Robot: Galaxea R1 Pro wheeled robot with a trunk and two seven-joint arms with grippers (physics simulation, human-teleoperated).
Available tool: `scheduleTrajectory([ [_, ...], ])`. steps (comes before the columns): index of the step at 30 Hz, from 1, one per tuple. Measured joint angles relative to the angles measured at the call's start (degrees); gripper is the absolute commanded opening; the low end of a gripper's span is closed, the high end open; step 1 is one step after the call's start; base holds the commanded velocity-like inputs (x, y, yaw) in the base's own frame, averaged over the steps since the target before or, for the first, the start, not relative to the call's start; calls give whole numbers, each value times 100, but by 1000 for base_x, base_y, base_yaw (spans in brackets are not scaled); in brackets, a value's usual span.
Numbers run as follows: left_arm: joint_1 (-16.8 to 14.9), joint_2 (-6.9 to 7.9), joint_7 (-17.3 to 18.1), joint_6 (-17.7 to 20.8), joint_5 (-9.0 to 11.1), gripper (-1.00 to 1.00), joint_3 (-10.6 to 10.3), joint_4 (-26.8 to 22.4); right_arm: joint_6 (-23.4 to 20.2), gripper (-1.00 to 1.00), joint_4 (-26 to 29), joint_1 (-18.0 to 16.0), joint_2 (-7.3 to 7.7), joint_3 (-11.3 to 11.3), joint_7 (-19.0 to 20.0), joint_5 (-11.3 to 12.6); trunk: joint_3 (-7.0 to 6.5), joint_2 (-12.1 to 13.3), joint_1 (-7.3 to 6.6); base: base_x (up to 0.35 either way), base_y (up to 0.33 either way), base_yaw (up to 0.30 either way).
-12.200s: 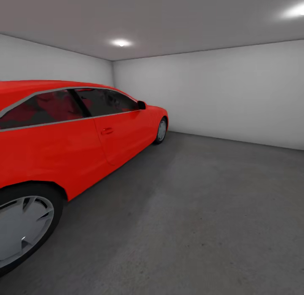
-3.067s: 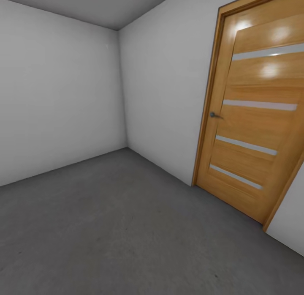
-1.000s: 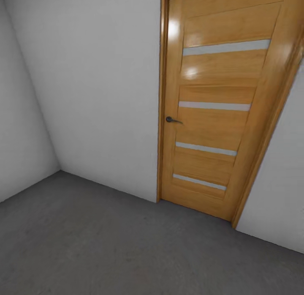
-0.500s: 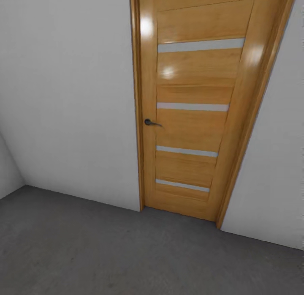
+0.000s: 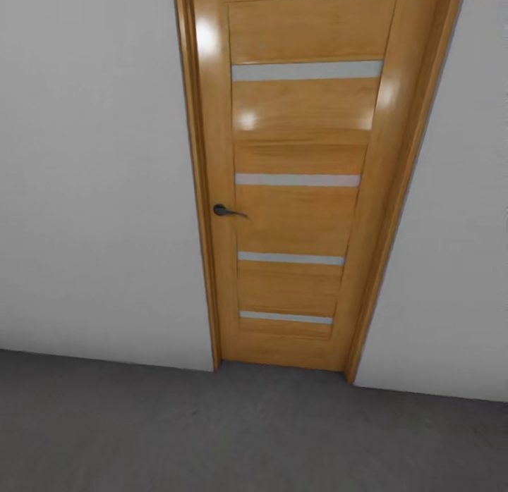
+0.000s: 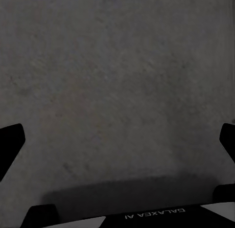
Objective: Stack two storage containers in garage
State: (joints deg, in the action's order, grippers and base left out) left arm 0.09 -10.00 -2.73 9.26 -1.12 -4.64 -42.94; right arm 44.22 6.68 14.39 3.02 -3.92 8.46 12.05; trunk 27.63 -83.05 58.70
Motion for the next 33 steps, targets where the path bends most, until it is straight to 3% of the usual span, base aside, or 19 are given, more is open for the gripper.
scheduleTrajectory([
  [15, 0, 0, -4, -28, 0, 100, 0, -1, 1, 100, 0, 0, -2, 0, -1, 0, 0, 0, 1, 225, 217, -283],
  [25, -1, 0, 3, -78, 8, 100, 0, 1, 0, 100, 0, 0, -5, -8, -25, -15, 0, 0, 3, 16, 11, -22],
  [33, 0, 0, 3, -82, 8, 100, 2, 1, 2, 100, -2, -2, -6, -8, -7, -27, 0, 0, 3, 0, 0, 210],
])
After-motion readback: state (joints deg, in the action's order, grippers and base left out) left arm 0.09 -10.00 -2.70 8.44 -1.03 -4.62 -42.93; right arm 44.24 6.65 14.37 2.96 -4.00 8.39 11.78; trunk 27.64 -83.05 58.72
